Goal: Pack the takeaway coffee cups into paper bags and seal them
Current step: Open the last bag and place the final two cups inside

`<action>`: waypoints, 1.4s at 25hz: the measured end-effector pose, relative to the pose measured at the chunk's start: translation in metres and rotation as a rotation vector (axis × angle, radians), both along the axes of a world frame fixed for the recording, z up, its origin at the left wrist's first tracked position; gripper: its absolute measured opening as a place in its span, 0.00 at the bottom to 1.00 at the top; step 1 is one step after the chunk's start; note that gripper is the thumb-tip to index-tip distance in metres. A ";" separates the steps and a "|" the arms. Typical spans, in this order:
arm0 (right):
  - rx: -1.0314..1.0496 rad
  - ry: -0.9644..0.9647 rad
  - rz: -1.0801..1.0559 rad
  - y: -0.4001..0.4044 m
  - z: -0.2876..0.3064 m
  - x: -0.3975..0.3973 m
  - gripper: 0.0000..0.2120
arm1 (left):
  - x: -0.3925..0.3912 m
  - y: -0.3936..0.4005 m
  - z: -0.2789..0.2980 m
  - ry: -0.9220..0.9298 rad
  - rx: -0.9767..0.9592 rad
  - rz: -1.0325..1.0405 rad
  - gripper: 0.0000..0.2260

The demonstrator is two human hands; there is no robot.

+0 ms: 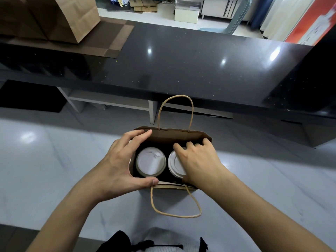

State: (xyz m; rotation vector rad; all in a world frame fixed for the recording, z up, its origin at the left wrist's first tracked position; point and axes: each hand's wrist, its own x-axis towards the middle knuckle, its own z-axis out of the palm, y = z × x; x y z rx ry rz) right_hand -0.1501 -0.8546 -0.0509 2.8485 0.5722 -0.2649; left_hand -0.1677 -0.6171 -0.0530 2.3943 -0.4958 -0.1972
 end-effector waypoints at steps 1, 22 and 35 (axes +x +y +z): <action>-0.008 0.008 0.000 0.000 0.000 -0.001 0.30 | 0.000 0.000 0.000 0.000 0.004 0.000 0.50; 0.158 -0.149 -0.053 0.000 0.011 -0.023 0.16 | 0.010 0.006 -0.009 -0.049 -0.066 -0.112 0.48; 0.452 -0.254 -0.683 -0.049 0.012 -0.116 0.25 | 0.015 -0.011 -0.008 -0.053 -0.079 -0.362 0.47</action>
